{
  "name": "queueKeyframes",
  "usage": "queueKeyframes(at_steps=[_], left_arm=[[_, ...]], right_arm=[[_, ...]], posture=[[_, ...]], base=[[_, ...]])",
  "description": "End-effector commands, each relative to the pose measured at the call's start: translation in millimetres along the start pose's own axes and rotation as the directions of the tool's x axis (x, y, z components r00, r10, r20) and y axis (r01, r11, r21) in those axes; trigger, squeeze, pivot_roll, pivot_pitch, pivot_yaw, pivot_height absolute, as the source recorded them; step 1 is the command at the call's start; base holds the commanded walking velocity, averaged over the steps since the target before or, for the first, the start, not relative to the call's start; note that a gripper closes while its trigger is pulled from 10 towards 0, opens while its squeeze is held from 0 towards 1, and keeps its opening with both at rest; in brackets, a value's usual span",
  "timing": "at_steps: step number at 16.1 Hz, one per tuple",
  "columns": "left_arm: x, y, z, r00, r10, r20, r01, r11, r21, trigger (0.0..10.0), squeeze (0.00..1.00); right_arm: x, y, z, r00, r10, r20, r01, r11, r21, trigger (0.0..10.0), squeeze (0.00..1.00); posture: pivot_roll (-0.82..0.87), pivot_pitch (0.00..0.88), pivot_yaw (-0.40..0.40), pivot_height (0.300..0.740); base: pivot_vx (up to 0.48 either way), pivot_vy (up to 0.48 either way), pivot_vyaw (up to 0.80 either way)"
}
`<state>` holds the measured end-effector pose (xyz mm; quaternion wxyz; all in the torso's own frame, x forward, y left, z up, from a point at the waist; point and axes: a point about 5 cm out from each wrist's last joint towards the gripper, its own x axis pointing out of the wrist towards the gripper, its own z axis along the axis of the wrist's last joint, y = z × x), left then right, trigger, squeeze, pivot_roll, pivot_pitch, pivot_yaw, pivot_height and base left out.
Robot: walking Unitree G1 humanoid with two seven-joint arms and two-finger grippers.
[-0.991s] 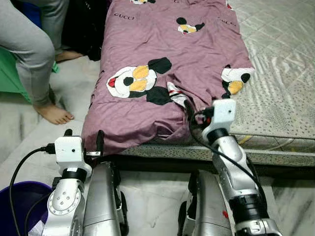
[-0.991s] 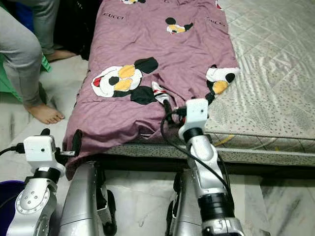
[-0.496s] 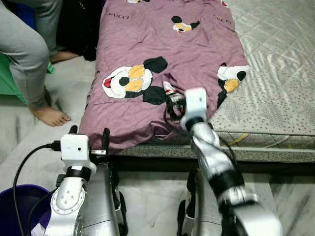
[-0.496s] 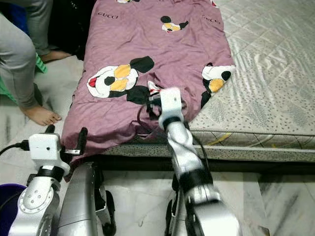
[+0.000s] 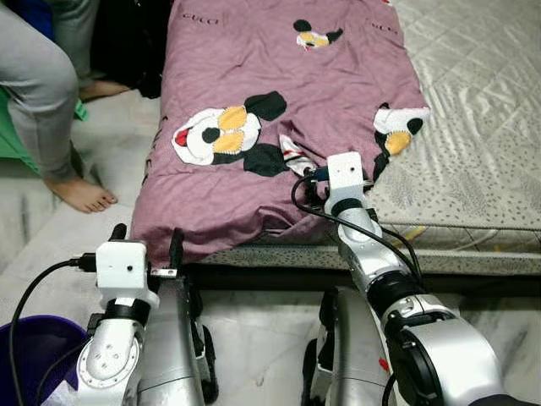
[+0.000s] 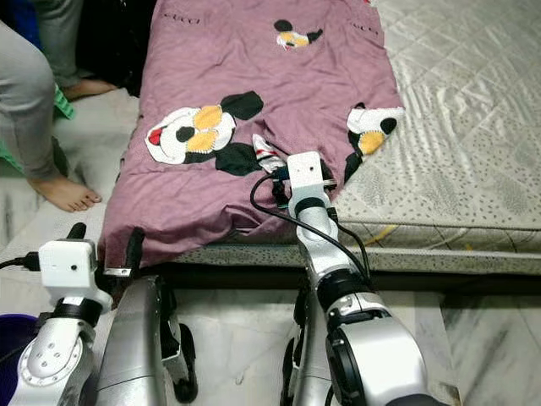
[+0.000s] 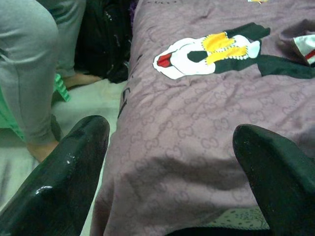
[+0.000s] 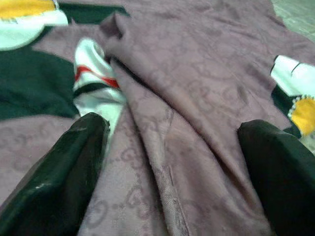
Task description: Clean up the room
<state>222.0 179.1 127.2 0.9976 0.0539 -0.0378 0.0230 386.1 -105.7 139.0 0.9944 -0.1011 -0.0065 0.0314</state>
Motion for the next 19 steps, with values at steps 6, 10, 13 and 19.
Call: queueKeyframes(at_steps=[6, 10, 13, 19], left_arm=[[-16.6, -4.7, 0.4, 0.997, -0.034, -0.063, 0.034, 0.999, 0.003, 10.0, 0.0], [-16.8, -5.3, 1.4, 0.996, -0.041, -0.077, 0.041, 0.999, 0.0, 10.0, 0.0], [-13.5, -3.7, 1.3, 0.996, -0.016, -0.085, 0.014, 0.999, -0.029, 10.0, 0.0], [-4.4, -3.5, -2.5, 0.996, -0.013, -0.092, 0.009, 0.999, -0.046, 10.0, 0.0]], right_arm=[[-2.0, -2.1, -7.8, 0.999, -0.027, -0.02, 0.027, 0.999, 0.023, 4.1, 0.0], [-2.0, -17.8, -7.1, 0.995, -0.104, -0.004, 0.104, 0.986, 0.128, 0.0, 0.0], [-3.3, -47.2, -8.3, 0.984, -0.176, 0.006, 0.17, 0.961, 0.218, 0.0, 0.0], [-30.4, -106.7, -40.1, 0.949, -0.313, -0.044, 0.312, 0.906, 0.285, 0.0, 0.0]], posture=[[0.14, 0.404, -0.047, 0.532], [0.13, 0.416, -0.037, 0.532], [0.12, 0.412, -0.036, 0.532], [0.1, 0.377, -0.028, 0.532]], base=[[0.0, 0.0, 0.0], [0.0, 0.0, 0.0], [0.0, 0.0, 0.0], [0.0, 0.0, 0.0]])
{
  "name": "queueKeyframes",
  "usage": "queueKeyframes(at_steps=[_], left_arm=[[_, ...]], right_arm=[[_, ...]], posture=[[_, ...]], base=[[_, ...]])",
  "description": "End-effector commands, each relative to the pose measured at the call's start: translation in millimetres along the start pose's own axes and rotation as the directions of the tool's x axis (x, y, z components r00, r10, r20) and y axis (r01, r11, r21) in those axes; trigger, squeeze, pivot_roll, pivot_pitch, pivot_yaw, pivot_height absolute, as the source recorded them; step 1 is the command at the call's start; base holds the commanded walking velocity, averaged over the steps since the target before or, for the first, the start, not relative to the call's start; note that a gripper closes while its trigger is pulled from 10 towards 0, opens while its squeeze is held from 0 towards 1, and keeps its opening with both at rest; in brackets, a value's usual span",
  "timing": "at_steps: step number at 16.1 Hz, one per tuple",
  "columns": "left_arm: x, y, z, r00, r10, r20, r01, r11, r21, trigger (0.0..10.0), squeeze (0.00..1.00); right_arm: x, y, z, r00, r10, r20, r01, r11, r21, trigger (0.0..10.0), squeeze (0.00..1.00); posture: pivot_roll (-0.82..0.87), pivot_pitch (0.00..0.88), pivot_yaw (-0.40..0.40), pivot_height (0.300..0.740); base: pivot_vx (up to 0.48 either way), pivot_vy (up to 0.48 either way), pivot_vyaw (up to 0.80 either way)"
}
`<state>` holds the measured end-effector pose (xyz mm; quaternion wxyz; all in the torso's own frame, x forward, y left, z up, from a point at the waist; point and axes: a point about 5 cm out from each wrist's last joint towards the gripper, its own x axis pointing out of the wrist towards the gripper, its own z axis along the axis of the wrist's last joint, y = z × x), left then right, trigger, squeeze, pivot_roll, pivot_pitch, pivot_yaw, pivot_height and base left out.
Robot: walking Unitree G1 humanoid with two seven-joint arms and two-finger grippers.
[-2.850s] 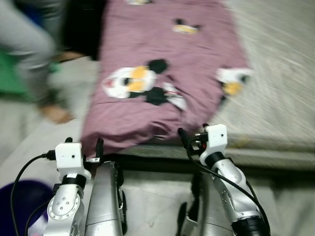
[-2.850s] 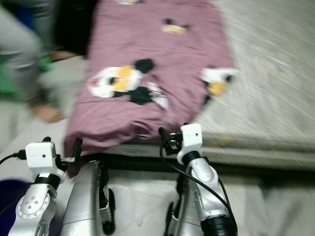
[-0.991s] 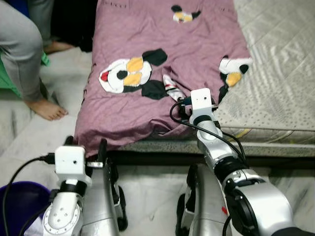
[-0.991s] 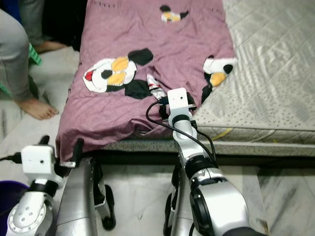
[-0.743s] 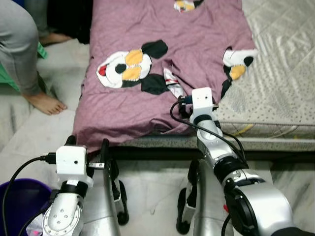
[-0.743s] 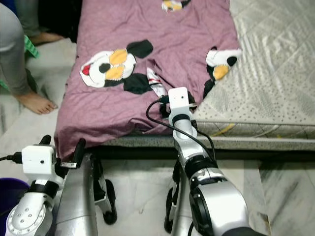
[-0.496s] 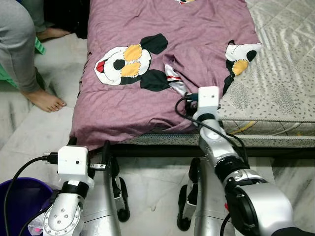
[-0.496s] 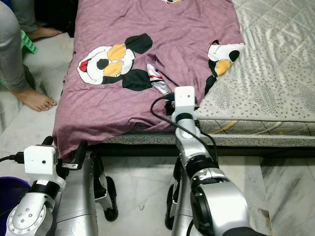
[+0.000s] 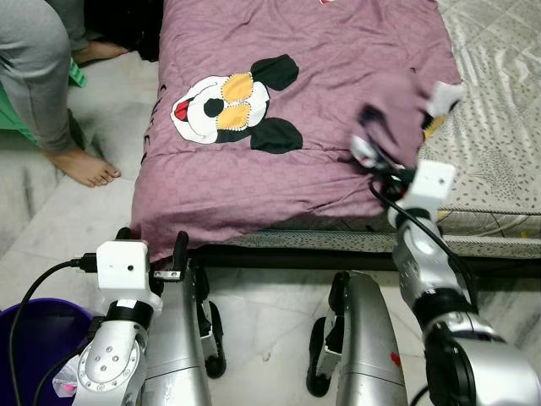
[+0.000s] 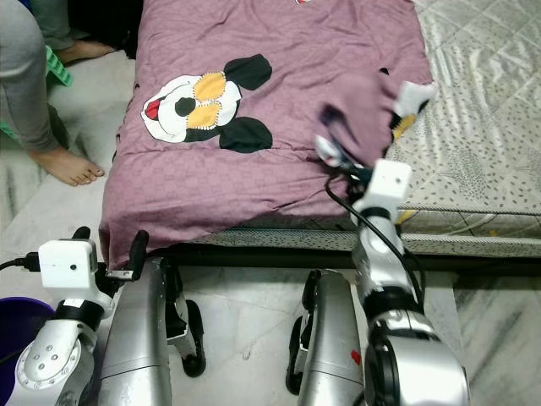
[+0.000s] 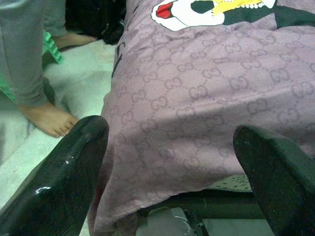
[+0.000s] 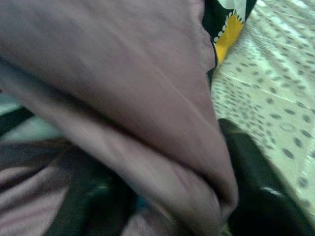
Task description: Clean up the room
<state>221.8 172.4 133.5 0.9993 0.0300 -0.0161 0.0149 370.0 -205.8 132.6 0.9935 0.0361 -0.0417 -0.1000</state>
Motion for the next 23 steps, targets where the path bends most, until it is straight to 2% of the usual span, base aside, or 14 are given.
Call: queueKeyframes(at_steps=[1, 2, 3, 4, 5, 7, 11, 12, 15, 16, 17, 19, 23], left_arm=[[-2.4, 3.1, -9.9, 0.999, 0.006, -0.049, -0.006, 1.0, -0.001, 10.0, 0.0], [-0.7, 3.0, -9.8, 0.999, 0.004, -0.048, -0.004, 1.0, -0.002, 10.0, 0.0], [0.7, 2.7, -10.0, 0.999, 0.0, -0.048, 0.0, 1.0, -0.002, 10.0, 0.0], [1.4, 2.8, -10.7, 0.999, -0.001, -0.049, 0.0, 1.0, -0.002, 10.0, 0.0], [2.4, 3.0, -11.2, 0.999, 0.0, -0.049, 0.0, 1.0, -0.002, 10.0, 0.0], [4.8, 2.9, -11.7, 0.999, 0.0, -0.048, 0.0, 1.0, -0.004, 10.0, 0.0], [10.5, 3.3, -12.8, 0.999, 0.002, -0.047, -0.002, 1.0, -0.009, 10.0, 0.0], [12.7, 3.2, -12.7, 0.999, 0.007, -0.043, -0.007, 1.0, -0.017, 10.0, 0.0], [16.9, 1.5, -13.1, 0.999, 0.009, -0.037, -0.01, 1.0, -0.024, 10.0, 0.0], [17.0, 0.9, -13.4, 0.999, 0.008, -0.036, -0.009, 1.0, -0.026, 10.0, 0.0], [17.2, 0.9, -13.7, 0.999, 0.008, -0.035, -0.009, 1.0, -0.027, 10.0, 0.0], [17.8, 1.6, -13.8, 0.999, 0.01, -0.033, -0.01, 1.0, -0.027, 10.0, 0.0], [22.1, 1.7, -12.0, 1.0, 0.013, -0.023, -0.014, 0.999, -0.036, 10.0, 0.0]], right_arm=[[-10.4, -20.6, -15.6, 0.997, -0.056, -0.053, 0.056, 0.998, 0.006, 0.0, 0.0], [-16.6, -23.1, -21.8, 0.997, -0.042, -0.065, 0.042, 0.999, -0.001, 0.8, 0.0], [-26.1, -23.2, -30.8, 0.996, -0.017, -0.09, 0.016, 1.0, -0.007, 6.2, 0.0], [-30.1, -21.4, -34.5, 0.995, -0.005, -0.1, 0.004, 1.0, -0.005, 9.4, 0.0], [-35.3, -19.3, -37.3, 0.994, 0.012, -0.106, -0.013, 1.0, -0.007, 10.0, 0.0], [-45.8, -18.5, -41.5, 0.993, 0.028, -0.117, -0.031, 0.999, -0.021, 10.0, 0.0], [-54.9, -43.4, -35.4, 0.992, -0.042, -0.116, 0.029, 0.993, -0.113, 10.0, 0.0], [-57.1, -55.1, -31.3, 0.99, -0.084, -0.115, 0.066, 0.986, -0.153, 10.0, 0.0], [-61.3, -73.9, -26.7, 0.979, -0.169, -0.117, 0.14, 0.965, -0.224, 10.0, 0.0], [-66.3, -80.9, -25.6, 0.971, -0.207, -0.122, 0.171, 0.952, -0.253, 10.0, 0.05], [-74.0, -83.1, -27.6, 0.966, -0.215, -0.142, 0.178, 0.955, -0.239, 10.0, 1.0], [-84.7, -86.6, -32.1, 0.96, -0.224, -0.166, 0.175, 0.948, -0.267, 10.0, 1.0], [-130.2, -89.9, -47.6, 0.934, -0.218, -0.283, 0.117, 0.935, -0.334, 10.0, 1.0]], posture=[[0.1, 0.369, -0.023, 0.532], [0.1, 0.364, -0.023, 0.532], [0.1, 0.358, -0.021, 0.532], [0.1, 0.353, -0.021, 0.532], [0.09, 0.347, -0.02, 0.532], [0.09, 0.338, -0.02, 0.532], [0.08, 0.316, -0.018, 0.532], [0.07, 0.308, -0.02, 0.532], [0.06, 0.295, -0.026, 0.532], [0.06, 0.294, -0.027, 0.532], [0.05, 0.288, -0.028, 0.532], [0.05, 0.285, -0.03, 0.532], [0.03, 0.275, -0.032, 0.532]], base=[[0.0, 0.0, 0.0], [0.0, 0.0, 0.0], [0.0, 0.0, 0.0], [0.0, 0.0, 0.0], [0.0, 0.0, 0.0], [0.0, 0.0, 0.0], [0.0, 0.0, 0.0], [0.0, 0.0, 0.0], [0.0, 0.0, 0.0], [0.0, 0.0, 0.0], [0.0, 0.0, 0.0], [0.0, 0.0, 0.0], [0.0, 0.0, 0.0]])
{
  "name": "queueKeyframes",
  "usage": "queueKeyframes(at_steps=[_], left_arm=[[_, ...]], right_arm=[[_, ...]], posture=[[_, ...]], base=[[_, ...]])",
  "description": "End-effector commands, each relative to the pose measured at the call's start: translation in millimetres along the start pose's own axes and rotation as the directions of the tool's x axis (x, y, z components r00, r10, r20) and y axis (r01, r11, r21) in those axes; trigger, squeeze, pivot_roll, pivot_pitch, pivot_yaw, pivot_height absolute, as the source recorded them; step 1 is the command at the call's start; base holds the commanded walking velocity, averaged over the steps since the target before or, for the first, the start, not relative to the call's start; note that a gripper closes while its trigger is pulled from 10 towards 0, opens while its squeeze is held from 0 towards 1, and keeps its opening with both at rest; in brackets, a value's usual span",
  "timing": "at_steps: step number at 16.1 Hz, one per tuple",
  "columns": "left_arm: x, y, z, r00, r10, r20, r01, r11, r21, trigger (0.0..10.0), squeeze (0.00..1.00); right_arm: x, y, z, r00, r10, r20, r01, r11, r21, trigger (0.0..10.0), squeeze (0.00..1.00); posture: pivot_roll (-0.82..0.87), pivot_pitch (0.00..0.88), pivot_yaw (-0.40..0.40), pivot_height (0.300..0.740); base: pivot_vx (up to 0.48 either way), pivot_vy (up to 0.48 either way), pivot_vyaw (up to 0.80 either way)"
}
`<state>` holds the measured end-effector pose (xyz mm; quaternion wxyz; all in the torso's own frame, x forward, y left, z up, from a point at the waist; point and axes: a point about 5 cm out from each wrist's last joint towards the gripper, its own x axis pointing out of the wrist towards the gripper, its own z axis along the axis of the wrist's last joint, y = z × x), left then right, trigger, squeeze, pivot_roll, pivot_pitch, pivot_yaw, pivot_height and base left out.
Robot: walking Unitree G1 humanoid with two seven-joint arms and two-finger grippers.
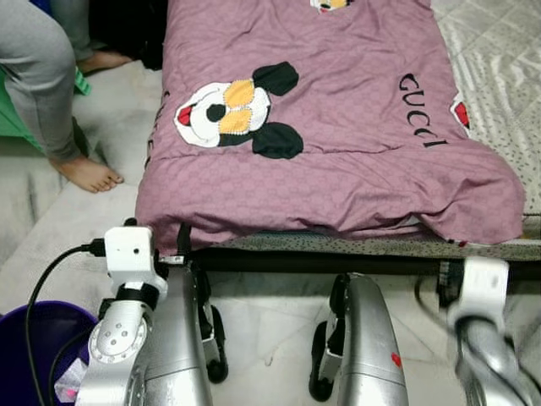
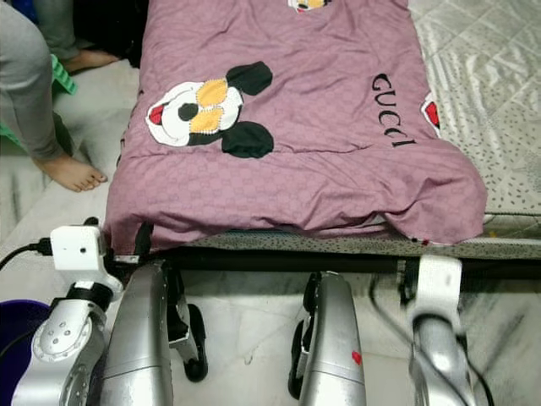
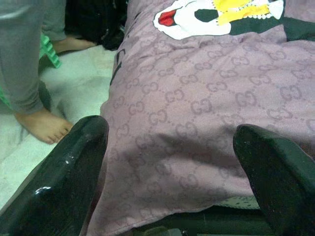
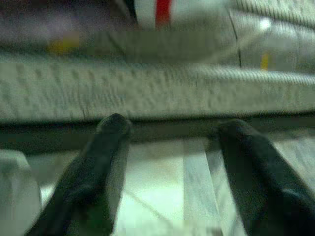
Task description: Clean up the room
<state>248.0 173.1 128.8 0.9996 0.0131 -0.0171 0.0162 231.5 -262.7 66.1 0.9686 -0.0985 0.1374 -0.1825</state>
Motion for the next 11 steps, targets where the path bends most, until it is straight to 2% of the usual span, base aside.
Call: queueKeyframes(at_steps=[1, 2, 4, 5, 7, 11], left_arm=[[-3.1, 2.1, -6.4, 1.0, 0.01, -0.023, -0.01, 1.0, -0.003, 10.0, 0.0], [-2.5, 0.8, -6.6, 1.0, 0.008, -0.021, -0.008, 1.0, -0.005, 10.0, 0.0], [-0.6, -1.0, -6.9, 1.0, 0.001, -0.017, -0.001, 1.0, -0.007, 10.0, 0.0], [0.8, -0.7, -6.1, 1.0, 0.001, -0.011, -0.001, 1.0, -0.005, 10.0, 0.0], [2.2, 1.0, -4.2, 1.0, 0.004, -0.002, -0.004, 1.0, -0.002, 10.0, 0.0], [0.1, 3.0, -4.7, 1.0, 0.012, 0.001, -0.012, 1.0, 0.001, 10.0, 0.0]], right_arm=[[-3.6, -5.3, 1.3, 1.0, -0.018, -0.005, 0.018, 1.0, -0.019, 10.0, 1.0], [-1.7, -8.3, 6.4, 0.999, -0.041, 0.009, 0.042, 0.999, -0.011, 10.0, 1.0], [9.7, -7.4, 34.3, 0.991, -0.05, 0.123, 0.052, 0.999, -0.009, 10.0, 1.0], [16.2, -5.1, 56.8, 0.976, -0.055, 0.211, 0.066, 0.997, -0.047, 10.0, 1.0], [19.9, -6.7, 74.7, 0.961, -0.091, 0.263, 0.113, 0.991, -0.07, 10.0, 1.0], [21.1, -4.5, 80.3, 0.952, -0.092, 0.293, 0.121, 0.989, -0.082, 10.0, 1.0]], posture=[[0.02, 0.274, -0.031, 0.532], [0.02, 0.268, -0.027, 0.532], [0.02, 0.26, -0.024, 0.532], [0.02, 0.255, -0.025, 0.532], [0.03, 0.25, -0.029, 0.532], [0.03, 0.251, -0.026, 0.532]], base=[[0.0, 0.0, 0.0], [0.0, 0.0, 0.0], [0.0, 0.0, 0.0], [0.0, 0.0, 0.0], [0.0, 0.0, 0.0], [0.0, 0.0, 0.0]])
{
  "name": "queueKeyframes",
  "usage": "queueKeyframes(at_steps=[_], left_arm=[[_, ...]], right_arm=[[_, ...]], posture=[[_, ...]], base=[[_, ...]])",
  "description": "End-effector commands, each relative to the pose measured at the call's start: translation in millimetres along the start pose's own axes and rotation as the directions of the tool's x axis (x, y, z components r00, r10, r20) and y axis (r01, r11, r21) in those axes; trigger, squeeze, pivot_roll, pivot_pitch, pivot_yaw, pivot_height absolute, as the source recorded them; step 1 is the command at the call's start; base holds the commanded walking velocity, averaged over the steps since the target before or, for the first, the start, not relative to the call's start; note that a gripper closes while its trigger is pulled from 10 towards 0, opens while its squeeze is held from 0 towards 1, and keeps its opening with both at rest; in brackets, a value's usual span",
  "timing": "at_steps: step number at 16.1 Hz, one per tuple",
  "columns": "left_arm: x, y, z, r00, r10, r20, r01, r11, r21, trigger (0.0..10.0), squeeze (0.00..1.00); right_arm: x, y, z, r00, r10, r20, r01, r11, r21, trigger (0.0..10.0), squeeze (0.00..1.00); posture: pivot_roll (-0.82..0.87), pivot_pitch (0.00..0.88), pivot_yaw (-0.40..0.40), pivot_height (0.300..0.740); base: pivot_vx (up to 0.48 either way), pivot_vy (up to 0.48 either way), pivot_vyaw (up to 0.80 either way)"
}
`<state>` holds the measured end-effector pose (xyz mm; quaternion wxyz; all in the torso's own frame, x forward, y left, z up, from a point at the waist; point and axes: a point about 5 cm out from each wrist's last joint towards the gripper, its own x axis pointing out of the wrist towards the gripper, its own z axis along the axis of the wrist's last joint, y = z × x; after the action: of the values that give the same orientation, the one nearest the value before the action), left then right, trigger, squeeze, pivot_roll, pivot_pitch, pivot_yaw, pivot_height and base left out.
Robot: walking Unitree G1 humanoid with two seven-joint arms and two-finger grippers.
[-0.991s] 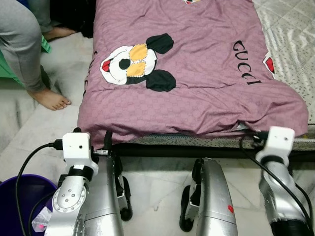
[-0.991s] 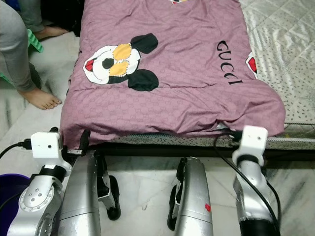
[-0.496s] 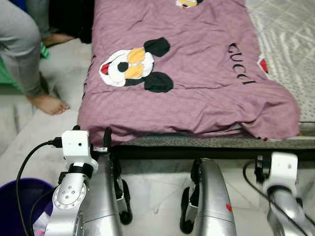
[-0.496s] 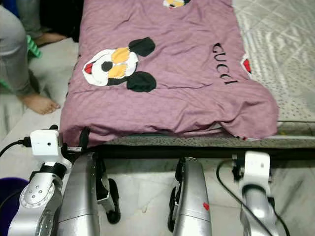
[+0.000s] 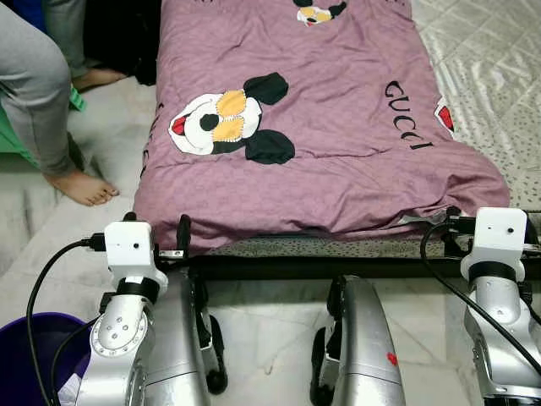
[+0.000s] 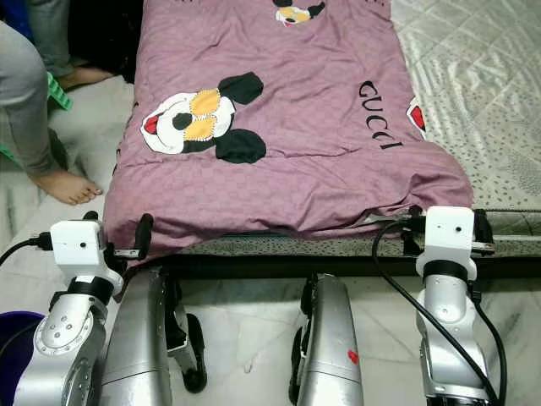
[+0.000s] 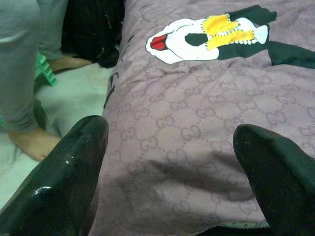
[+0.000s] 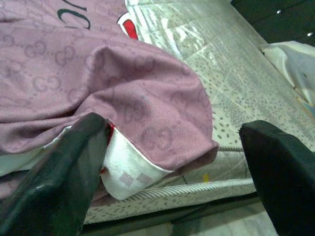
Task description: Clean up the room
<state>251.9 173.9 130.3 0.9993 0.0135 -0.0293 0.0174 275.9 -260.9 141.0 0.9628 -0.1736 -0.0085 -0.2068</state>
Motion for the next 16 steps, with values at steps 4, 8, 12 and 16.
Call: queueKeyframes(at_steps=[4, 8, 12, 16], left_arm=[[-1.6, 1.9, -3.8, 1.0, 0.005, -0.016, -0.005, 1.0, 0.001, 10.0, 0.0], [-3.2, 2.6, -4.4, 1.0, 0.007, -0.018, -0.007, 1.0, 0.001, 10.0, 0.0], [-1.0, -2.7, -3.1, 1.0, -0.001, -0.012, 0.001, 1.0, -0.008, 10.0, 0.0], [-0.9, -3.9, -2.5, 1.0, 0.004, -0.011, -0.004, 1.0, -0.011, 10.0, 0.0]], right_arm=[[-11.0, -2.1, -8.7, 0.999, 0.031, -0.029, -0.031, 0.999, 0.013, 10.0, 1.0], [-10.1, 10.8, 36.5, 0.981, 0.12, 0.15, -0.133, 0.988, 0.075, 10.0, 1.0], [-5.4, 46.6, 91.0, 0.888, 0.246, 0.389, -0.28, 0.959, 0.032, 10.0, 1.0], [14.4, 119.3, 94.7, 0.827, 0.433, 0.358, -0.493, 0.865, 0.091, 10.0, 1.0]], posture=[[0.03, 0.253, -0.025, 0.532], [0.02, 0.265, -0.019, 0.532], [0.02, 0.268, -0.019, 0.532], [0.04, 0.281, -0.029, 0.532]], base=[[0.0, 0.0, 0.0], [0.0, 0.0, 0.0], [0.0, 0.0, 0.0], [0.0, 0.0, 0.0]])
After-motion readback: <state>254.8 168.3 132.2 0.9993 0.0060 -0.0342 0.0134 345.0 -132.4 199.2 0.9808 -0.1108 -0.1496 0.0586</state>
